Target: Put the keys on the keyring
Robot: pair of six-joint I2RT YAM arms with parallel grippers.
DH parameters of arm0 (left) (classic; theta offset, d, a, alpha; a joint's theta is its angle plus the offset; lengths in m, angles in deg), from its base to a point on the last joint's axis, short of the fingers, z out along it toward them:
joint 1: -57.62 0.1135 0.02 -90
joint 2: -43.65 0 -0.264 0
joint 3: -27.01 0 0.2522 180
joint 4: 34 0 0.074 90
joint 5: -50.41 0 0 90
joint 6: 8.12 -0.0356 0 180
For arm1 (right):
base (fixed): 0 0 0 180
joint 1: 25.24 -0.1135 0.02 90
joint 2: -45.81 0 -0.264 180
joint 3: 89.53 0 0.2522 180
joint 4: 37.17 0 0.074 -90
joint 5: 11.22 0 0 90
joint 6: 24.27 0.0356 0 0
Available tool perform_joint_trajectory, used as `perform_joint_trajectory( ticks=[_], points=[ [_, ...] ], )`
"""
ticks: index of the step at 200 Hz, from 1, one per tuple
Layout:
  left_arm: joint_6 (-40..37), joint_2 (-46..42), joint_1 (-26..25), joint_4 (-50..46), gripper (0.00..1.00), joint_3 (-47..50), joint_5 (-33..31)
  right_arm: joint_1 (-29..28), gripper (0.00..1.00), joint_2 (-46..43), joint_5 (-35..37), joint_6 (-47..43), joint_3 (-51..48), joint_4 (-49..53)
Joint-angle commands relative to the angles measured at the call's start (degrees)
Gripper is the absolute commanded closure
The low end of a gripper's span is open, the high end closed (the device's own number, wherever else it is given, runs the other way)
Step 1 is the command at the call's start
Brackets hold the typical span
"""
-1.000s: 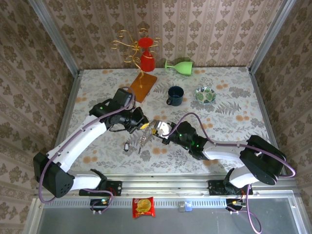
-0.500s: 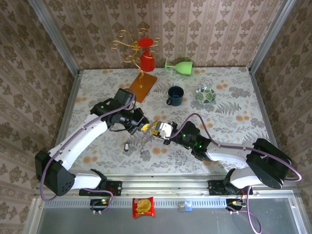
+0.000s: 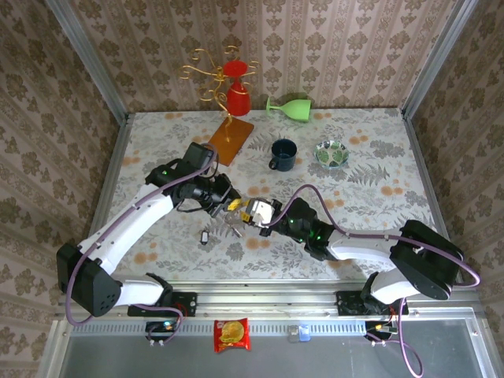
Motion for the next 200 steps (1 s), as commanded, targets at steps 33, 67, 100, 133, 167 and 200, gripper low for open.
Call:
perform_joint_trajectory(
  ticks=[33,67,100,133,167,200],
  points=[
    [3.7,-1.2,0.4,2.8,1.00,0.7,2.7,-0.5,0.73,0.6,2.7,-0.5,-0.2,-5.2],
    [4.3,-1.4,0.4,3.0,1.00,0.8,2.9,-0.5,0.77,1.6,2.3,-0.4,0.3,-6.7],
    [5.5,-1.5,0.4,3.4,1.00,1.2,3.4,-0.5,0.81,2.5,2.6,-0.4,1.2,-7.5],
    [6.6,-1.8,0.3,4.1,1.00,1.8,3.6,-0.5,0.89,3.2,3.3,-0.1,1.6,-8.7],
    [4.4,-3.7,1.6,5.8,0.75,2.5,0.3,0.1,1.00,2.3,2.4,0.3,1.1,-7.7],
    [-9.6,-8.3,7.1,10.6,0.52,3.1,-8.7,3.2,1.00,-0.5,-4.1,3.3,1.0,-3.4]
  ],
)
